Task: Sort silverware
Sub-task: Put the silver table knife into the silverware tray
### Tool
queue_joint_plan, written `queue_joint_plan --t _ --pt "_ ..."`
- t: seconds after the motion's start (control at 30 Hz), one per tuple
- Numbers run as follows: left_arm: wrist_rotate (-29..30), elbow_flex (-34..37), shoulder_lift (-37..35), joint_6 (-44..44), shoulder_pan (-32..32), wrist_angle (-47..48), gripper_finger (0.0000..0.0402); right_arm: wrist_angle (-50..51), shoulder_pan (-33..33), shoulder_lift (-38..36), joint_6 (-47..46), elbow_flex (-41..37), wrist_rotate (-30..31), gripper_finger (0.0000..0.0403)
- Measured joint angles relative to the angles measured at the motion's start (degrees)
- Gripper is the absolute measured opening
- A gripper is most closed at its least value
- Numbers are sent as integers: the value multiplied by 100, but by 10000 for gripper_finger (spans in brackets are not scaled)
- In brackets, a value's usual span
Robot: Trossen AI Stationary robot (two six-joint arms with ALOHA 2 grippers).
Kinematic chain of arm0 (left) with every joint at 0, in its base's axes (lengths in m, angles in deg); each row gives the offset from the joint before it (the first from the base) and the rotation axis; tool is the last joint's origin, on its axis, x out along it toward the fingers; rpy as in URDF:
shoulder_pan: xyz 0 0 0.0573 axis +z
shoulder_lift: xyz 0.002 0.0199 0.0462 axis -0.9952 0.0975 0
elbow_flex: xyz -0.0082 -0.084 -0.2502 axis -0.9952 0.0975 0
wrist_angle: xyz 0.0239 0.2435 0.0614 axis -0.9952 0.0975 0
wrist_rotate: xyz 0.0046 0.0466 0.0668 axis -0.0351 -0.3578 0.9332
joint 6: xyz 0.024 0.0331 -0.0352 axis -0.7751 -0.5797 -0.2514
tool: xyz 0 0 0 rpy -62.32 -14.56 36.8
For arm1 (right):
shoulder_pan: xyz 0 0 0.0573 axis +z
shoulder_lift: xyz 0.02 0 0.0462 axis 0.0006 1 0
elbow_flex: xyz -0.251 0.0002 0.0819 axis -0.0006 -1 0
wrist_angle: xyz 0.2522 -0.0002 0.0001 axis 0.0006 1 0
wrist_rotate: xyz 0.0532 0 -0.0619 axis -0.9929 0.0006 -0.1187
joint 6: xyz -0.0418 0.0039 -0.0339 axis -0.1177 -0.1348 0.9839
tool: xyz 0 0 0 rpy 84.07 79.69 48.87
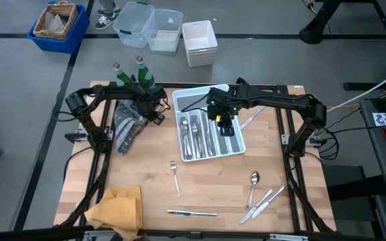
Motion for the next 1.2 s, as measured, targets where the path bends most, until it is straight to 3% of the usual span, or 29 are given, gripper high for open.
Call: queue_joint_plan --t 0.4,0.7,1.2 --pt "16 265 -27 -59 9 -365 91 -7 0 0 2 0 5 131" --pt "122 261 -14 -65 -25 -253 15 -9 0 0 2 0 5 131" --pt "-48 81 -23 561 -149 -90 25 0 0 0 2 0 1 131"
